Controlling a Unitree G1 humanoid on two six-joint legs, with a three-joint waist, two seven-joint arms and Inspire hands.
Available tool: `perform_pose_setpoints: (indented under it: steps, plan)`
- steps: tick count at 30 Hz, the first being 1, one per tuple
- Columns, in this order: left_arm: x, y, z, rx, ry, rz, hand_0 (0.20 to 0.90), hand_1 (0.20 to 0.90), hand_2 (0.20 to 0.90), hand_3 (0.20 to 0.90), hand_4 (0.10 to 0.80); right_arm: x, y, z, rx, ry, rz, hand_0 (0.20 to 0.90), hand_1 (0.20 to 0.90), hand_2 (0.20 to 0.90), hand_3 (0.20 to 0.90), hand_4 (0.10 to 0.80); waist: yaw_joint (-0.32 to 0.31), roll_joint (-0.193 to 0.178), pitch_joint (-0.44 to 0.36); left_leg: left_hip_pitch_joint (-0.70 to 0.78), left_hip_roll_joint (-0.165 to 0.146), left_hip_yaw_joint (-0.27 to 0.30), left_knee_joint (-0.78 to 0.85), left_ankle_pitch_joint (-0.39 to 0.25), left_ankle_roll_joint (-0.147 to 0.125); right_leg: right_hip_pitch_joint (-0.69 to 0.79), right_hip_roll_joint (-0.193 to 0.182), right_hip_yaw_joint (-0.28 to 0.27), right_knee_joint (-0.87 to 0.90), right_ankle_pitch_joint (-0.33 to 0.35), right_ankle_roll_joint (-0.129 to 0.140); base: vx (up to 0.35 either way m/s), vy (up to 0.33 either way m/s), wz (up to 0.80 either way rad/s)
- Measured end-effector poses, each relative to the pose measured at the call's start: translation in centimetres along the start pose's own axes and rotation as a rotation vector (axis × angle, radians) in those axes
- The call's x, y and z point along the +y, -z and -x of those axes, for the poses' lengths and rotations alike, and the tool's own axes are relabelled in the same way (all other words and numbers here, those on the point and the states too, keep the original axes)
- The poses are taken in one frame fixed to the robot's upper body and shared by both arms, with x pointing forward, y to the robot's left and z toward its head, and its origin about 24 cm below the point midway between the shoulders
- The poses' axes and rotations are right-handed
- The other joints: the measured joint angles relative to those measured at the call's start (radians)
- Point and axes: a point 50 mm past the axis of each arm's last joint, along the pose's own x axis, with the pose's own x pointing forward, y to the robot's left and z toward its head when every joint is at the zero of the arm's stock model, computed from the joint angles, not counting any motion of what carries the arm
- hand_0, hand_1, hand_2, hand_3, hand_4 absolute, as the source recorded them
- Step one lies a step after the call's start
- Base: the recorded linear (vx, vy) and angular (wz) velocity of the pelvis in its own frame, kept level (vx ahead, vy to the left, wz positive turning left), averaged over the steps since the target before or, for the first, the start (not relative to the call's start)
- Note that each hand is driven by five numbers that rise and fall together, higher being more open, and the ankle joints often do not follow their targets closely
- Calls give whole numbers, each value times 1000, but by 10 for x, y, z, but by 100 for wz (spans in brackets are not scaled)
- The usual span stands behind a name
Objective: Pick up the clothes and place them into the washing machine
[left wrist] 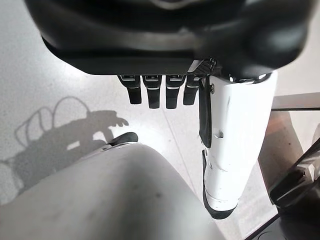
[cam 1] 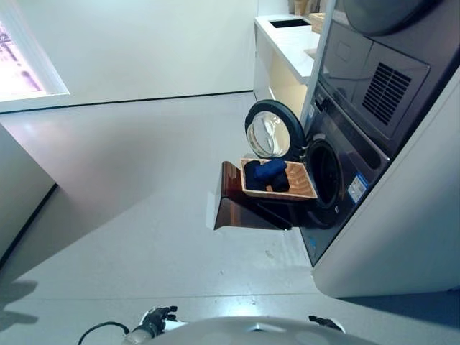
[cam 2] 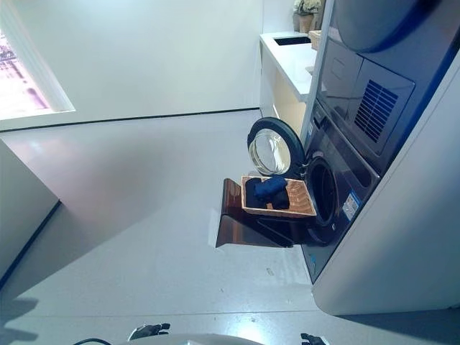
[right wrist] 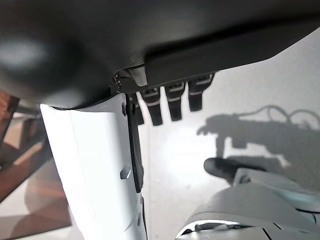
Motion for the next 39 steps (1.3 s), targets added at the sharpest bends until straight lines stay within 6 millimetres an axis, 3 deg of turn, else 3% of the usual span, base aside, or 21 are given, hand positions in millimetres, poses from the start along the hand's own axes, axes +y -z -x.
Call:
perform_pose_setpoints:
  steps: [4,6,8,9,10,14,15,16,17,18,19,22,24,26,27,29,31,33,36,37,39]
  plan:
    - [7,-7,-1,-14,-16,-2,900,900,900,900,800,-2,-4,-1,-4,9,-27,900,900,900,900,800,14,-22,18,-7,-30,2,13,-23,22,-58,-44,-2,138,-65,18,97,166,2]
    - [11,-16,-2,-35,-34,2,900,900,900,900,800,-5,-12,-2,-22,19,-64,900,900,900,900,800,12,-34,59,6,-47,-20,32,-44,47,-101,-75,5,310,-109,38,130,118,22]
    - [14,-22,-3,-48,-48,8,900,900,900,900,800,-7,-22,-3,-50,25,-100,900,900,900,900,800,1,-30,80,8,-49,-46,33,-47,65,-191,-100,20,509,-100,43,204,43,37]
    - [21,-28,-3,-60,-69,0,900,900,900,900,800,-5,-38,-4,-96,21,-119,900,900,900,900,800,-12,-39,108,20,-49,-62,26,-43,80,-271,-106,63,643,-105,52,213,2,41]
    - [24,-29,-3,-60,-76,-2,900,900,900,900,800,-3,-39,-4,-97,16,-119,900,900,900,900,800,-13,-47,112,20,-50,-67,23,-46,85,-286,-100,61,645,-106,53,342,-18,49]
    - [32,-28,-2,-54,-96,11,900,900,900,900,800,8,-42,-4,-95,-4,-159,900,900,900,900,800,-20,-97,121,2,-57,-106,3,-56,83,-293,-63,55,312,-109,48,360,-108,60]
    - [36,-27,-2,-46,-104,24,900,900,900,900,800,10,-39,-4,-81,-6,-165,900,900,900,900,800,-42,-117,140,-52,-92,-82,194,-98,74,-251,-90,55,223,-2,23,378,-131,39]
    - [32,-21,-2,-28,-101,38,900,900,900,900,800,4,-35,-4,-73,10,-155,900,900,900,900,800,-36,-106,136,-65,-93,-56,320,-194,55,-240,-96,54,237,8,27,363,-133,14]
    - [25,-14,-2,-4,-91,66,900,900,900,900,800,-7,-34,-4,-80,34,-139,900,900,900,900,800,-40,-56,128,-36,-75,-54,321,-271,66,-236,-86,36,264,3,35,314,-138,-42]
    - [22,-12,-2,0,-90,72,900,900,900,900,800,-13,-37,-4,-95,45,-140,900,900,900,900,800,-39,-36,129,-4,-79,-65,281,-279,98,-271,-82,38,352,-17,43,476,-258,-33]
    - [20,-15,-2,-12,-94,80,900,900,900,900,800,-13,-40,-4,-110,43,-149,900,900,900,900,800,-47,-29,116,2,-70,-82,241,-271,105,-320,-66,54,402,-49,36,489,-299,-10]
    - [34,-19,-1,-26,-135,98,900,900,900,900,800,0,-47,-4,-127,9,-145,900,900,900,900,800,-84,-38,90,9,-29,-162,176,-241,69,-340,5,116,248,-10,28,279,-198,45]
    - [33,-15,-1,-13,-135,111,900,900,900,900,800,9,-36,-3,-89,-9,-136,900,900,900,900,800,-92,-65,61,50,-9,-205,134,-233,26,-261,13,96,103,126,-25,345,-259,71]
    - [16,-14,-2,-19,-93,137,900,900,900,900,800,8,-24,-3,-49,1,-130,900,900,900,900,800,-92,-72,46,68,8,-217,199,-218,-11,-209,22,78,130,74,-44,454,-339,53]
    - [10,-14,-3,-19,-80,143,900,900,900,900,800,6,-31,-3,-72,5,-132,900,900,900,900,800,-81,-75,33,29,0,-214,292,-221,-36,-191,33,85,125,49,-41,345,-272,17]
    - [8,-19,-4,-31,-76,155,900,900,900,900,800,6,-33,-3,-79,5,-132,900,900,900,900,800,-69,-78,18,-36,5,-201,447,-236,-63,-168,36,96,91,45,-67,214,-183,-16]
    - [6,-21,-4,-36,-72,161,900,900,900,900,800,4,-47,-4,-128,6,-133,900,900,900,900,800,-61,-69,17,-54,16,-205,563,-203,-105,-116,68,103,73,30,-96,296,-250,-26]
    - [8,-24,-4,-45,-77,158,900,900,900,900,800,5,-47,-4,-122,5,-131,900,900,900,900,800,-55,-75,23,-119,13,-217,735,-157,-120,-82,82,113,59,18,-119,272,-191,-23]
    - [10,-34,-5,-88,-81,175,900,900,900,900,800,4,-47,-4,-115,18,-111,900,900,900,900,800,-23,-96,38,-189,-18,-222,909,-73,-96,-39,76,140,59,4,-144,283,-87,-41]
    - [12,-40,-5,-122,-84,186,900,900,900,900,800,2,-49,-4,-114,30,-112,900,900,900,900,800,5,-115,57,-240,-60,-239,882,-113,-37,-20,69,198,45,2,-153,247,-20,-43]
    - [19,-52,-5,-167,-105,211,900,900,900,900,800,0,-58,-5,-140,47,-113,900,900,900,900,800,38,-128,86,-297,-88,-254,802,-115,-33,-13,71,236,44,6,-159,324,46,-55]
